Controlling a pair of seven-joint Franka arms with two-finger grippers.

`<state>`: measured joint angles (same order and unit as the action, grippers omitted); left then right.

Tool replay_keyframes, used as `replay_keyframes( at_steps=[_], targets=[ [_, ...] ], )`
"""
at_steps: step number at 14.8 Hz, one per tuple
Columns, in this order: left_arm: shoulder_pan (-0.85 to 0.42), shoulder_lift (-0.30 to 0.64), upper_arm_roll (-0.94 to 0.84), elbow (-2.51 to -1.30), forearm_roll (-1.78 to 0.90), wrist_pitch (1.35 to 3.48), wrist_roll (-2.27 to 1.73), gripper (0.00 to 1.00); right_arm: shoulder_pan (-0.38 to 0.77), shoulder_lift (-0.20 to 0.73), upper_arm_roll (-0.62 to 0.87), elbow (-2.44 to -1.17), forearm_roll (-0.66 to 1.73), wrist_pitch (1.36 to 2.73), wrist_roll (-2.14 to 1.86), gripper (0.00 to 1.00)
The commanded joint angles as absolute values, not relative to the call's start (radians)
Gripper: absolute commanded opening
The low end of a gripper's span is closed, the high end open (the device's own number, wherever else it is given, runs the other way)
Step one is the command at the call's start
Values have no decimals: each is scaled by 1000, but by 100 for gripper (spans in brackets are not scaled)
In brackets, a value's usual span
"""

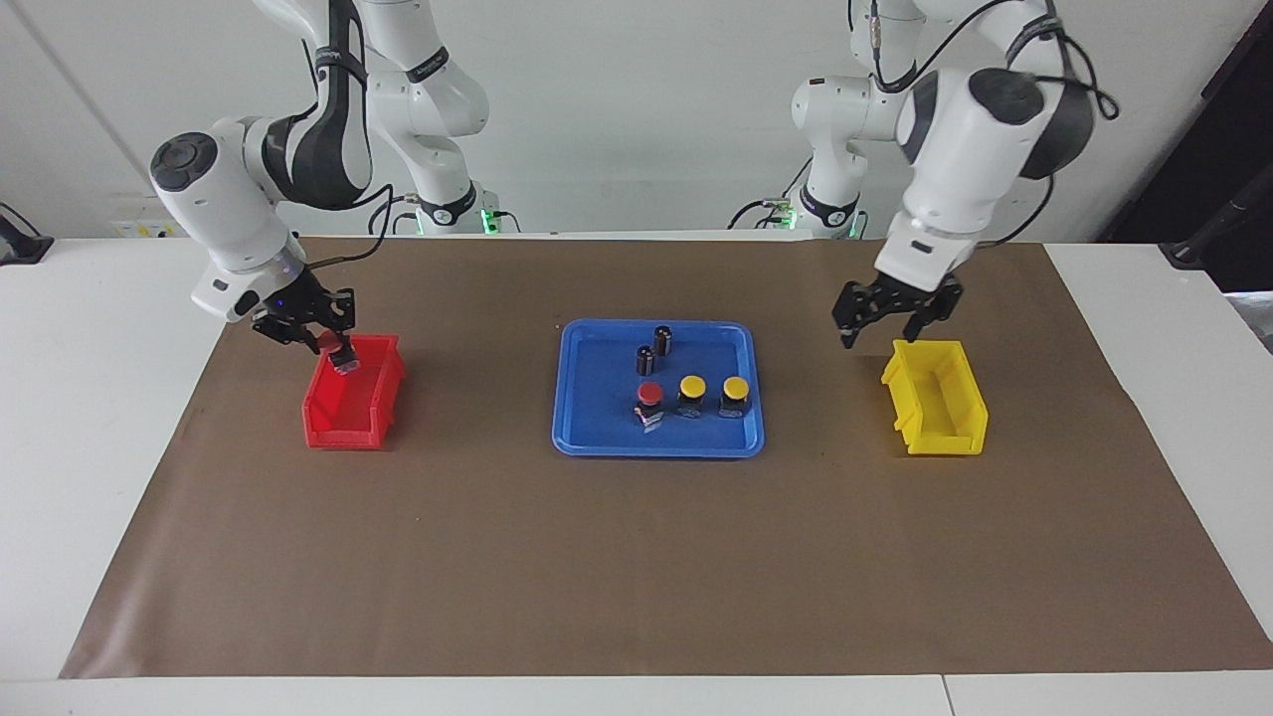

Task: Sort red and yellow buttons by color

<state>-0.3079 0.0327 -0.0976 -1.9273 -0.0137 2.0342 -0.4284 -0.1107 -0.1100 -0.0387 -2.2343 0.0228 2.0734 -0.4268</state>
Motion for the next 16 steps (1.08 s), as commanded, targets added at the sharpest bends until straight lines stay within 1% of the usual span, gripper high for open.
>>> replay_keyframes(
  at_steps=[1,3,7,10,11,12,13,15,16],
  targets=[
    [-359,57,-83,-2012,-23,2156,-486,84,-120,-141,-28,-2324,14,2178,-428,22],
    [-402,75,-83,-2058,-23,2245,-552,82,-112,-147,-28,-2364,14,2215,-419,22],
    [-469,156,-81,-2051,-23,2333,-636,82,-110,-156,-28,-2414,14,2258,-402,23],
    [-491,156,-81,-2077,-23,2333,-643,82,-110,-156,-28,-2445,14,2307,-400,26],
    [-491,156,-81,-2082,-23,2333,-643,82,-110,-156,-28,-2447,14,2310,-400,36],
    [-492,156,-81,-2083,-23,2333,-641,80,-110,-156,-26,-2454,14,2322,-400,42],
    [-492,156,-81,-2083,-23,2329,-641,76,-110,-158,-26,-2457,14,2322,-399,50],
    [-492,153,-81,-2089,-23,2322,-641,67,-110,-156,-26,-2454,14,2319,-400,67],
    [-492,152,-81,-2094,-23,2324,-643,55,-112,-153,-26,-2444,14,2309,-403,74]
  ],
)
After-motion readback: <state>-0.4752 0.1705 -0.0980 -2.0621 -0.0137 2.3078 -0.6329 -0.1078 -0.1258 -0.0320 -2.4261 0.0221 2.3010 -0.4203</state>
